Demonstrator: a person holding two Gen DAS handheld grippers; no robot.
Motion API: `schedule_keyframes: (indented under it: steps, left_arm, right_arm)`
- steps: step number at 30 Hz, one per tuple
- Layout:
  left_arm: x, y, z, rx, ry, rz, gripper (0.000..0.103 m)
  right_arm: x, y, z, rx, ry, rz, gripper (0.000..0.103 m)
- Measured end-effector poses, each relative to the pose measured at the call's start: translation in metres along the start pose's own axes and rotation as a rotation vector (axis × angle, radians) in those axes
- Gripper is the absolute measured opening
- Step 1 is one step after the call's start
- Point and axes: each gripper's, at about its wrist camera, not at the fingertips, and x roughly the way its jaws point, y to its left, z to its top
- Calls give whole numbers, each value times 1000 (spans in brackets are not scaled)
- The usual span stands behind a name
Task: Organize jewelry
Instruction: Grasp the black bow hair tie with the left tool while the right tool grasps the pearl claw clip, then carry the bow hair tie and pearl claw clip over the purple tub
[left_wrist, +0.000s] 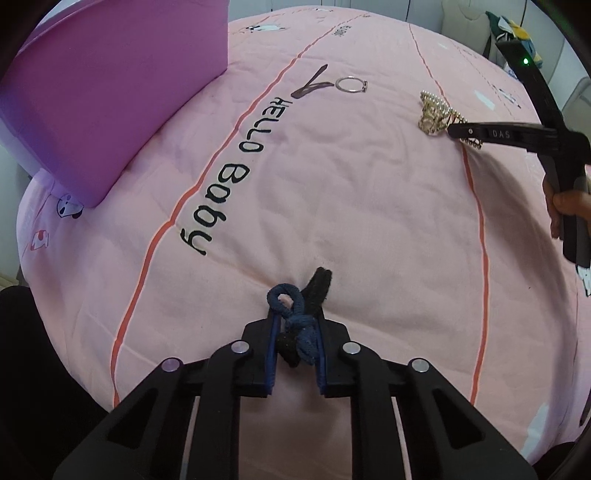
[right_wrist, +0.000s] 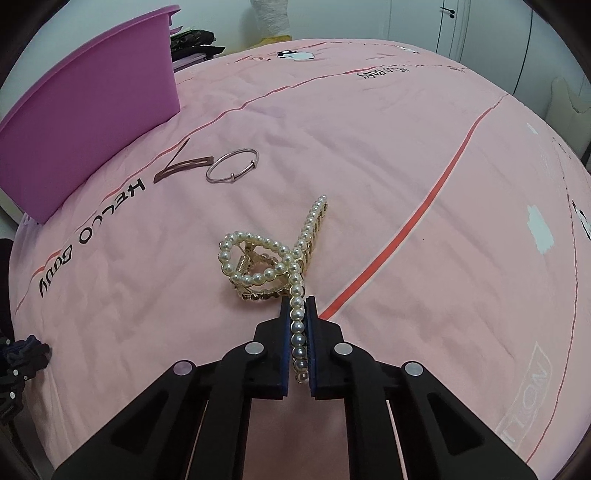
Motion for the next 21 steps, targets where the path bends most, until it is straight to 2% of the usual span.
schedule_keyframes:
  steps: [12,17,21]
  left_arm:
    - [-39,0,23,57,-117,-39,14]
    - [-65,1,31,91,-173,-42,14]
    - [-88,6,41,95,-215,-75,14]
  right_arm:
    - [-41,23,-23,153,-59,36,7]
    - [-66,42,-38,221,-81,57,7]
    - [-94,60,-48,269,-120,64,7]
